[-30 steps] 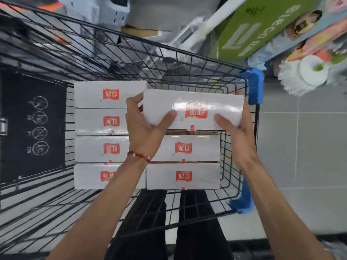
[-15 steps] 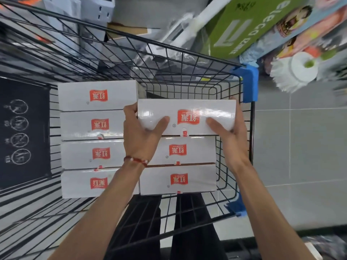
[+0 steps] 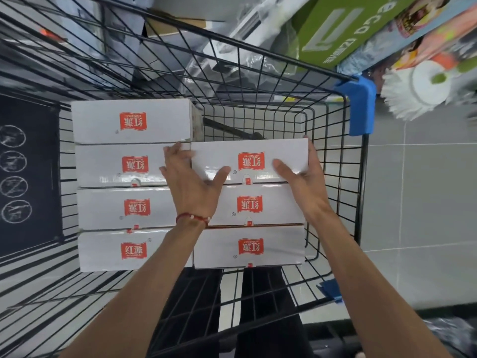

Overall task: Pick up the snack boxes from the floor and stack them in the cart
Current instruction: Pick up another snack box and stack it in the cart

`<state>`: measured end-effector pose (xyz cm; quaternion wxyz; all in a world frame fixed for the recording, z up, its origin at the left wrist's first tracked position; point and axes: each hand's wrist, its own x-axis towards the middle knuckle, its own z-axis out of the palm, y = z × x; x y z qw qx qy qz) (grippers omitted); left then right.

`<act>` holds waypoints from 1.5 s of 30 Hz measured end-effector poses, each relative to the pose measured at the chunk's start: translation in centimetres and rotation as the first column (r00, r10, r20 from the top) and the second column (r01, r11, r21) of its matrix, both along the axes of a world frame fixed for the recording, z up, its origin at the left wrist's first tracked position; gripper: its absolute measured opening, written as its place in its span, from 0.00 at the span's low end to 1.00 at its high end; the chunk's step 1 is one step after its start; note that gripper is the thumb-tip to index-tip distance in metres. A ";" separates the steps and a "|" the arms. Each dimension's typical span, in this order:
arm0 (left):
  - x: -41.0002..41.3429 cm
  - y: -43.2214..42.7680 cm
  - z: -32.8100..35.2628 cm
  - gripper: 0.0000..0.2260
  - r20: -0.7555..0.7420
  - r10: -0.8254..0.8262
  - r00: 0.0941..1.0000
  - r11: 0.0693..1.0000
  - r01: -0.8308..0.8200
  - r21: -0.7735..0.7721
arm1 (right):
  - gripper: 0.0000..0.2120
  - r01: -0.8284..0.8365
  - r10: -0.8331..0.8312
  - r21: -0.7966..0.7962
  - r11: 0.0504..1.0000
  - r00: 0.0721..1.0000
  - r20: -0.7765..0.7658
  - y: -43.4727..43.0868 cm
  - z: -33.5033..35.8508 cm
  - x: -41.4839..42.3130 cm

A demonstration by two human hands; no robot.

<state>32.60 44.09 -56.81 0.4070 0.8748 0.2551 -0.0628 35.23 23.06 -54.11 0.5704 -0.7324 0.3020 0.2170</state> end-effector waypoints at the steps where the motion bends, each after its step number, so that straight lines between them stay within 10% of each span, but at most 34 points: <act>1: -0.1 -0.4 -0.2 0.38 -0.006 -0.005 1.000 1.000 0.005 -0.017 | 0.45 -0.018 0.018 -0.005 1.000 1.000 -0.007 0.0 -0.2 0.1; 14: -2.4 -0.6 -2.8 0.33 -0.220 -0.375 0.900 0.835 0.431 0.341 | 0.35 0.028 -0.028 0.005 1.000 1.000 0.006 0.4 -1.4 -1.3; 24: -1.0 -1.8 1.3 0.32 -0.348 -0.347 0.871 0.896 0.418 0.152 | 0.17 -0.012 0.014 0.056 0.998 0.999 -0.029 -1.4 3.3 -4.2; 35: -10.5 -13.4 16.0 0.25 -0.021 -0.234 0.972 0.946 0.223 -0.235 | 0.15 0.123 -0.170 0.195 0.973 0.954 0.248 -7.3 14.6 -14.9; 45: -18.3 -27.3 24.4 0.20 0.101 -0.478 0.873 0.840 0.488 -0.237 | 0.13 0.321 -0.380 0.231 0.919 0.878 0.292 -20.3 20.5 -25.8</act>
